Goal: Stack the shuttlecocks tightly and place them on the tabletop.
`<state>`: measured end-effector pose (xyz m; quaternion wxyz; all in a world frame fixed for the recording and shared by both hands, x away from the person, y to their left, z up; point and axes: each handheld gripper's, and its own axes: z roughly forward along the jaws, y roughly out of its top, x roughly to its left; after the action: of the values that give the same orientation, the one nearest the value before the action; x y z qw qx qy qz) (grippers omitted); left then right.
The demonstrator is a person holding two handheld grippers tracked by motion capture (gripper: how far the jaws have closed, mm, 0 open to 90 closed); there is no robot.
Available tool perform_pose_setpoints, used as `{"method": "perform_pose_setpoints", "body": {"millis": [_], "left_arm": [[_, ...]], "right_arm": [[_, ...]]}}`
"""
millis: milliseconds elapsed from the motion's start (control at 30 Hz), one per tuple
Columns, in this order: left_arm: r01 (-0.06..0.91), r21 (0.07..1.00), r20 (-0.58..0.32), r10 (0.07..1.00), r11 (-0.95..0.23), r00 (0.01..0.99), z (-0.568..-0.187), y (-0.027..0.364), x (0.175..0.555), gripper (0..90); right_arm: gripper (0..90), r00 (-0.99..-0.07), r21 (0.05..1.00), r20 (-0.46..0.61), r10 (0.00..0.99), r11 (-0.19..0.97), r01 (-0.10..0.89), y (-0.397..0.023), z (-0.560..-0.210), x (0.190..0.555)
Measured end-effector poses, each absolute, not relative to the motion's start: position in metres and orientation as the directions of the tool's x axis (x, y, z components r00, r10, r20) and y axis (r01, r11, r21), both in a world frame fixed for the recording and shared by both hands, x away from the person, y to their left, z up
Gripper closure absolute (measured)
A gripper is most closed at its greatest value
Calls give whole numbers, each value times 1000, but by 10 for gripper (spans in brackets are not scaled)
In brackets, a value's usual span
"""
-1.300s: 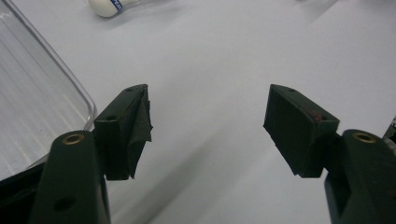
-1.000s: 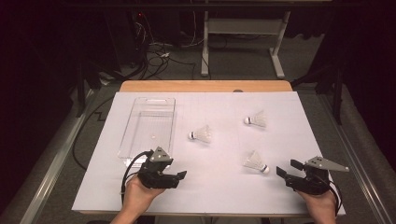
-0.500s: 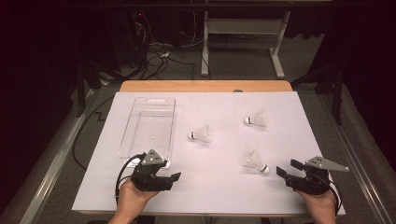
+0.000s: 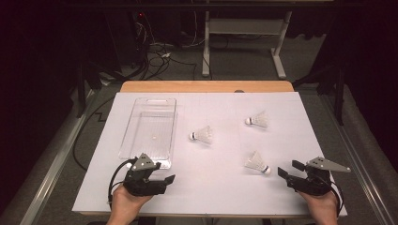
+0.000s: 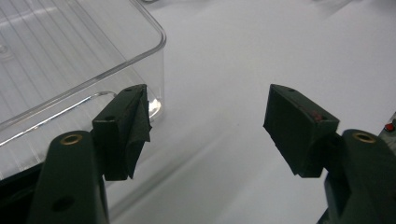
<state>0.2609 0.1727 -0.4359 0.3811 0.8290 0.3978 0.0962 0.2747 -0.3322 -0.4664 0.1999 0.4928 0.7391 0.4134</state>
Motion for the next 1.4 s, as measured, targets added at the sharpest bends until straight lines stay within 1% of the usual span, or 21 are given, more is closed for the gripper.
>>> {"method": "perform_pose_setpoints", "body": {"millis": [500, 1233, 1400], "left_arm": [[596, 723, -147, 765, -350, 627, -443, 191, 254, 319], [588, 775, -152, 834, -232, 530, -455, 234, 239, 314], [589, 775, -143, 844, -229, 517, -459, 238, 238, 312]], "right_arm": [[297, -431, 807, 116, 895, 168, 566, -332, -466, 275], [298, -420, 808, 120, 900, 158, 567, -334, -466, 276], [300, -413, 808, 113, 904, 158, 568, -333, -466, 276]]}}
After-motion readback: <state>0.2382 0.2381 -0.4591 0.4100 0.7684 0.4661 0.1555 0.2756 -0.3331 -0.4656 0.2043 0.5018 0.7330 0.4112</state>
